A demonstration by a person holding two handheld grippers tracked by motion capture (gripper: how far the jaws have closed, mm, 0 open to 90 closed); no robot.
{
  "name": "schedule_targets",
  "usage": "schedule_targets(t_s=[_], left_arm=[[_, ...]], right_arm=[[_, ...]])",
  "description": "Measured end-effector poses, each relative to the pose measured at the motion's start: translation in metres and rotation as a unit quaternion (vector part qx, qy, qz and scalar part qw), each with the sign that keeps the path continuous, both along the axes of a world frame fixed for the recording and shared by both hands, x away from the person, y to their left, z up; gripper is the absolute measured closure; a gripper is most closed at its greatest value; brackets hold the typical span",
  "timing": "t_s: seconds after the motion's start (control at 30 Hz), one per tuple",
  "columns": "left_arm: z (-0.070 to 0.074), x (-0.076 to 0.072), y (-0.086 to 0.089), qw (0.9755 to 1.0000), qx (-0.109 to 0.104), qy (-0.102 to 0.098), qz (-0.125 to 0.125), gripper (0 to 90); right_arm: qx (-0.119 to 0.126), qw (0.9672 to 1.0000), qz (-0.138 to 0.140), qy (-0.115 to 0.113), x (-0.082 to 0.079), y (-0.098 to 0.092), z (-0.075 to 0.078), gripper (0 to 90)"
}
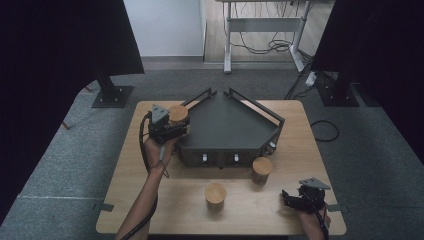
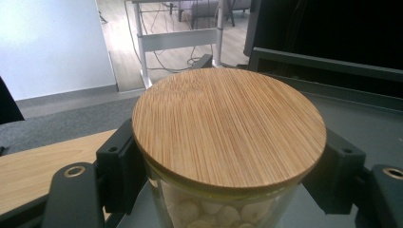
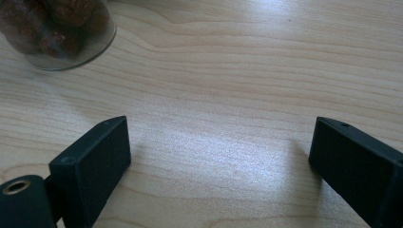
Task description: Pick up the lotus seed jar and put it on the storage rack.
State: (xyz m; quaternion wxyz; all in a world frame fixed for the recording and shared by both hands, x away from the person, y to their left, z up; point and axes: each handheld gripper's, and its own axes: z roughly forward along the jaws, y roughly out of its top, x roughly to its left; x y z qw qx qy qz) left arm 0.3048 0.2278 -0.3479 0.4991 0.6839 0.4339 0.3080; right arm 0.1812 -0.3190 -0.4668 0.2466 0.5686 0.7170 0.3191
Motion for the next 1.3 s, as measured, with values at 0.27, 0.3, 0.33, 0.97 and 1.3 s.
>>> schedule_targets(t_s=[0.27, 0.3, 0.33, 0.97, 1.3], left_arm=[[-0.008, 0.005, -0.004, 0.9999, 0.001, 0.007, 0.009, 25.7], [-0.009, 0.006, -0.005, 0.9999, 0.002, 0.007, 0.009, 25.7], [-0.009, 0.006, -0.005, 0.9999, 0.004, 0.008, 0.01, 25.7], [-0.022, 0.012, -0.01, 0.9997, 0.015, 0.016, 0.013, 25.4], [-0.019, 0.016, -0.008, 0.9996, 0.005, 0.026, 0.014, 15.2]], right_arm=[[0.0, 1.0, 0.001, 0.0, 0.0, 0.0, 0.0, 5.9], [0.0, 1.0, 0.001, 0.0, 0.0, 0.0, 0.0, 5.9], [0.0, 1.0, 0.001, 0.0, 0.0, 0.0, 0.0, 5.9], [0.0, 1.0, 0.004, 0.0, 0.0, -0.001, 0.0, 5.9], [0.0, 1.0, 0.006, 0.0, 0.0, -0.001, 0.0, 5.9]])
